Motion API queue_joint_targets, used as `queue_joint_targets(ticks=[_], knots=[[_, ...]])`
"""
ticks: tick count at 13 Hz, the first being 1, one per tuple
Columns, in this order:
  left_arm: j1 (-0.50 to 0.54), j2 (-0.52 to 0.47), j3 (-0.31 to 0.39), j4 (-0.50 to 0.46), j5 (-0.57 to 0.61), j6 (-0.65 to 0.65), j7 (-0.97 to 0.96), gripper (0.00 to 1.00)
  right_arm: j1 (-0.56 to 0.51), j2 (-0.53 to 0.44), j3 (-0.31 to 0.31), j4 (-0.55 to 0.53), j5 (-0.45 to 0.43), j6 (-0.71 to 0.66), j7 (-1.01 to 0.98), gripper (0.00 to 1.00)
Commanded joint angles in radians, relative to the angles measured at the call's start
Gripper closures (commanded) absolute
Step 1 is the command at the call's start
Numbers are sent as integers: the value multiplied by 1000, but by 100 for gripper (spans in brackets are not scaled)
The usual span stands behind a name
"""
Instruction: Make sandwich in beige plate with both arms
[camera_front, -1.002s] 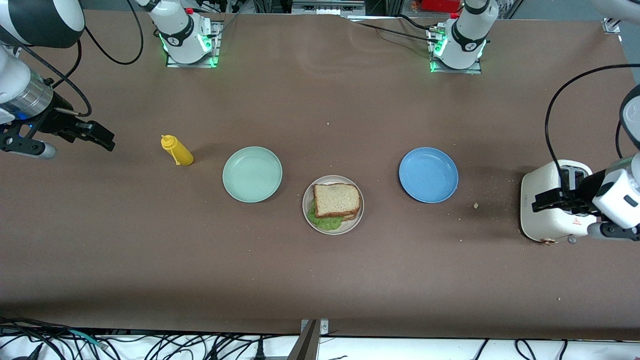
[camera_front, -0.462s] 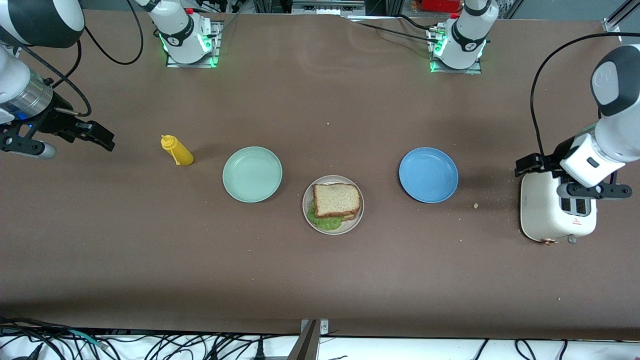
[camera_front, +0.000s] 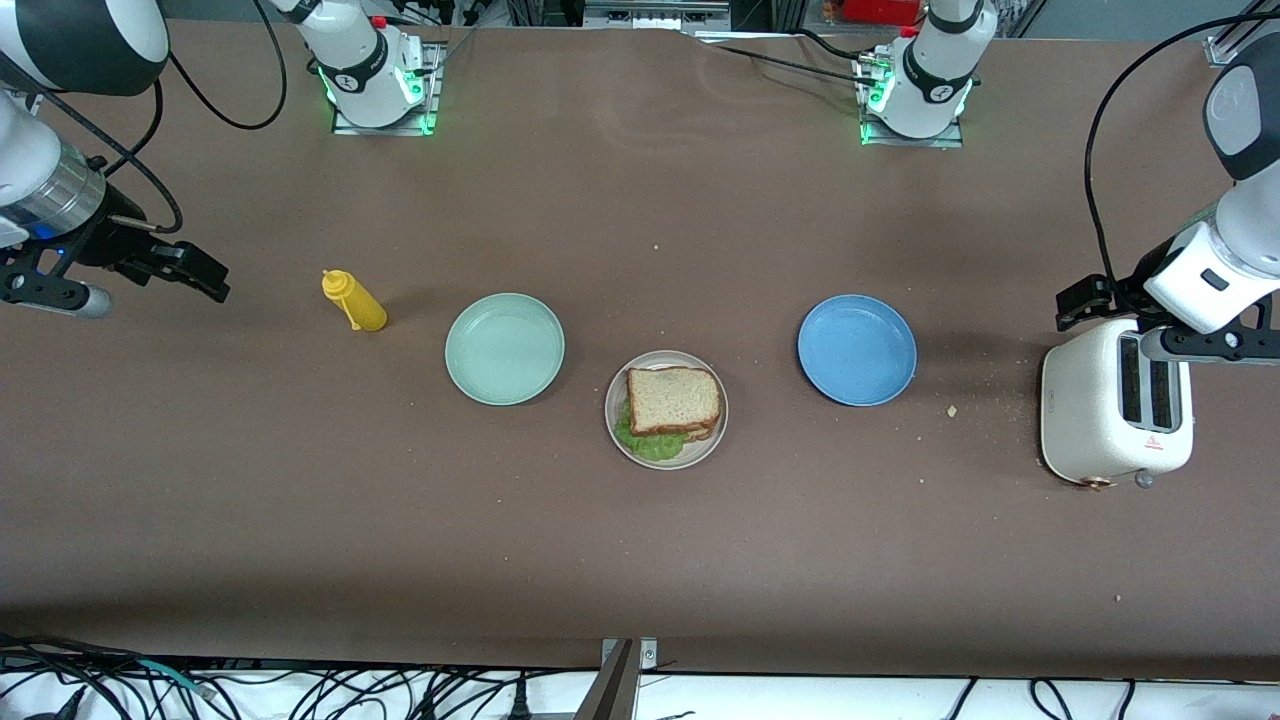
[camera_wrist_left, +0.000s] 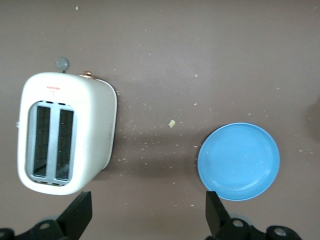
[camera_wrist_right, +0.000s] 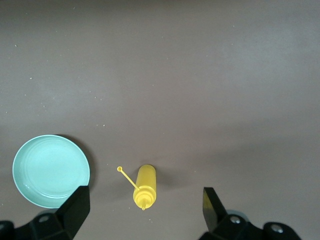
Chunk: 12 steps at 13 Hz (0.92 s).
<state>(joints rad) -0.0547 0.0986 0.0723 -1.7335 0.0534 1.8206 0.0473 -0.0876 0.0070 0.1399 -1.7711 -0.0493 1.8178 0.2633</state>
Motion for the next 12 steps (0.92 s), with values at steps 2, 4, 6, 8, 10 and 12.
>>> queue_joint_targets(ticks=[2, 4, 6, 8, 10, 12], knots=[[10, 3, -22, 57, 71, -6, -18, 0, -4, 1, 3, 15, 20, -6, -9, 0], [10, 6, -22, 57, 60, -3, -30, 0, -4, 1, 3, 15, 20, -6, -9, 0], [12, 0, -22, 57, 59, 3, -114, 0, -4, 1, 3, 15, 22, -5, -10, 0], [15, -2, -16, 57, -16, 5, -106, 0, -4, 1, 3, 15, 22, -5, -10, 0], [16, -2, 17, 61, -61, 0, -43, 0, -4, 2, 3, 15, 22, -5, -13, 0], [15, -2, 37, 100, -84, -44, 9, 0, -4, 1, 3, 15, 22, -5, -13, 0]])
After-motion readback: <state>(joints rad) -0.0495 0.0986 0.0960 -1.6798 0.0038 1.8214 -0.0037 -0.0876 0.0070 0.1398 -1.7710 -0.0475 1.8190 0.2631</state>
